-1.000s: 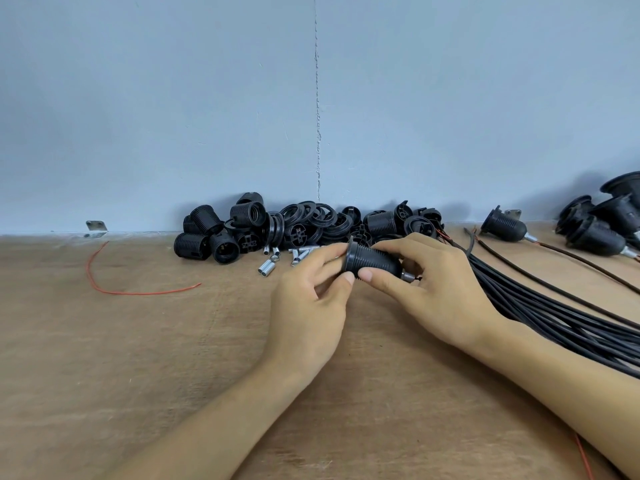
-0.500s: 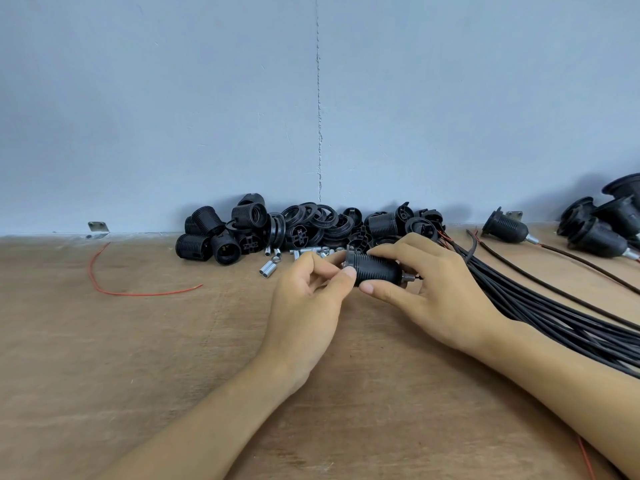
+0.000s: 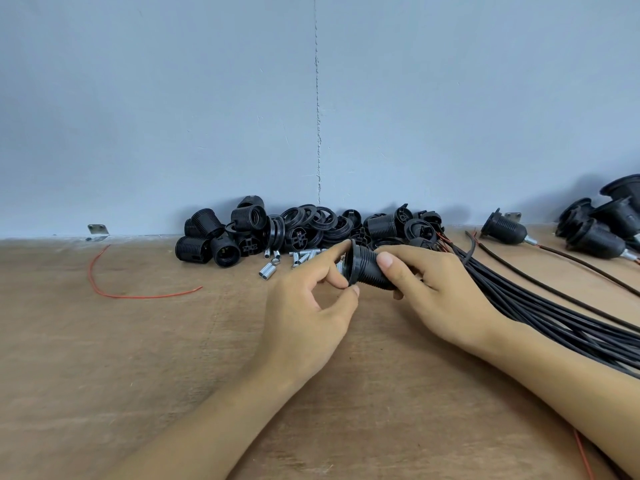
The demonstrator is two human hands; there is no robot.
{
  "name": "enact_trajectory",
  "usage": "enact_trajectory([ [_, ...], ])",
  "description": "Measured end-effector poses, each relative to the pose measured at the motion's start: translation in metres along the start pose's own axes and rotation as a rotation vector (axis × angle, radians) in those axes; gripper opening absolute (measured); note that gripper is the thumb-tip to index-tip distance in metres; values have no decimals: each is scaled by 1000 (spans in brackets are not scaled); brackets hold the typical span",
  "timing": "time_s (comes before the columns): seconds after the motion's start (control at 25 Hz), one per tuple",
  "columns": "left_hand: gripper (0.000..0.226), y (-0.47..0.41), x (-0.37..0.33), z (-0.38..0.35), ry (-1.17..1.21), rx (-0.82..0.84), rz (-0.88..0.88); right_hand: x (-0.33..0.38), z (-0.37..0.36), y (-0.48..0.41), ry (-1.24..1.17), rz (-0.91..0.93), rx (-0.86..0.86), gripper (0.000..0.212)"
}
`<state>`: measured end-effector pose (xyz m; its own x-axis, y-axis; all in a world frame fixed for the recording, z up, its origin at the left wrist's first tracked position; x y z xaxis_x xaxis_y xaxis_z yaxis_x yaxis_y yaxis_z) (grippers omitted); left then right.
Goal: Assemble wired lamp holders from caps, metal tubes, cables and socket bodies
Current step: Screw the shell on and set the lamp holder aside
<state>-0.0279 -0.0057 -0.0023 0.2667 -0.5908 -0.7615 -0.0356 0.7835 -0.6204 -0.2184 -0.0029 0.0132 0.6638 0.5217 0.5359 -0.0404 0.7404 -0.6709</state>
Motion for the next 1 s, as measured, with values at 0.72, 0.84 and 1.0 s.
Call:
enact_trajectory([
  [0.72,20,-3,-1,-3,355,58,245,-6,2,-1,137,82,-15,42],
  [0.84,18,-4,-2,-4,337,9,284,-5,0,-1,122,79,-35,43],
  [1.0,17,-5,0,-3,292,-12,288,-7,-1,-1,123,69,-44,42],
])
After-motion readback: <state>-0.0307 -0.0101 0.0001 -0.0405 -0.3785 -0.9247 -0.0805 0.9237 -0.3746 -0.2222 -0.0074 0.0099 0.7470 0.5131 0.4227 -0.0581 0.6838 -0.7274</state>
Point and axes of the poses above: each hand's wrist, its own y-axis away from the middle knuckle, its own z-axis out of the back of the hand, x = y × z, the point moved 1 cm from there along -y, towards the middle knuckle, and after that the axes turned 10 degrees about -x, right-handed, at the moved point
